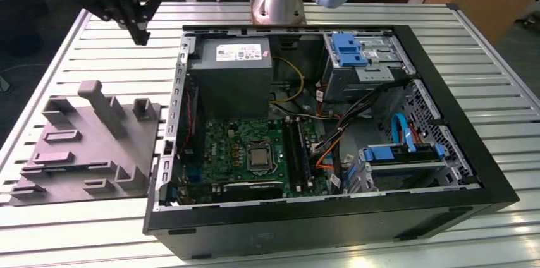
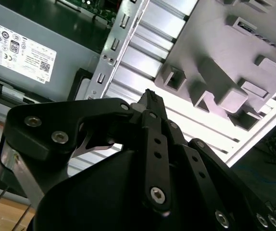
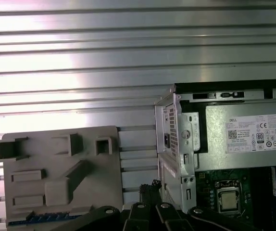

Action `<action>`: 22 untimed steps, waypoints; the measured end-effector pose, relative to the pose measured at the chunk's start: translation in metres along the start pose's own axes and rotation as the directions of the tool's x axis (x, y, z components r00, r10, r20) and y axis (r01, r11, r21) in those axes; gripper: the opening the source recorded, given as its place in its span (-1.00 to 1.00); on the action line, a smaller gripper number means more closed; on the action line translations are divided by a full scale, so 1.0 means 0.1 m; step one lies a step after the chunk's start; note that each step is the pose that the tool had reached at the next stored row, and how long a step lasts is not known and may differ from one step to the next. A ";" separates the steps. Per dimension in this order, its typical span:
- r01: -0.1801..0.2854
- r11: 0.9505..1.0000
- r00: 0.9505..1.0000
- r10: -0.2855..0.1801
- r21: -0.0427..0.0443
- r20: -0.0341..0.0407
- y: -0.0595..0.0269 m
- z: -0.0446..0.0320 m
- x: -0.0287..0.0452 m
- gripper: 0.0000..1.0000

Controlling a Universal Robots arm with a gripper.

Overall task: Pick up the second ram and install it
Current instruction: 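Reach for the second ram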

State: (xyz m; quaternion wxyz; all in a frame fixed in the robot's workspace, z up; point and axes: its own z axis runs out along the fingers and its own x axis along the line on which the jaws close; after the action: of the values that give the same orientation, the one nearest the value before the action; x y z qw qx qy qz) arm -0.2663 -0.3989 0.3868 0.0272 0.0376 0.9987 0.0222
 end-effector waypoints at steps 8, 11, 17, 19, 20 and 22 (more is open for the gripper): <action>0.000 1.000 1.000 0.000 0.000 0.003 -0.018 -0.001 0.238 -0.80; 0.000 1.000 1.000 0.000 0.000 0.003 -0.025 -0.001 0.321 -0.80; 0.000 1.000 1.000 0.000 0.000 0.004 -0.038 0.012 0.483 -0.80; 0.000 1.000 1.000 0.000 0.000 0.004 -0.042 0.025 0.529 -0.80; 0.000 1.000 1.000 0.000 0.000 0.004 -0.044 0.032 0.549 -0.80; 0.000 1.000 1.000 0.000 0.000 0.004 -0.047 0.048 0.588 -0.80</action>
State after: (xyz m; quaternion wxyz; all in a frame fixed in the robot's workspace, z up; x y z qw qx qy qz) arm -0.3249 -0.3990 0.3786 0.0293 0.0375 0.9986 0.0223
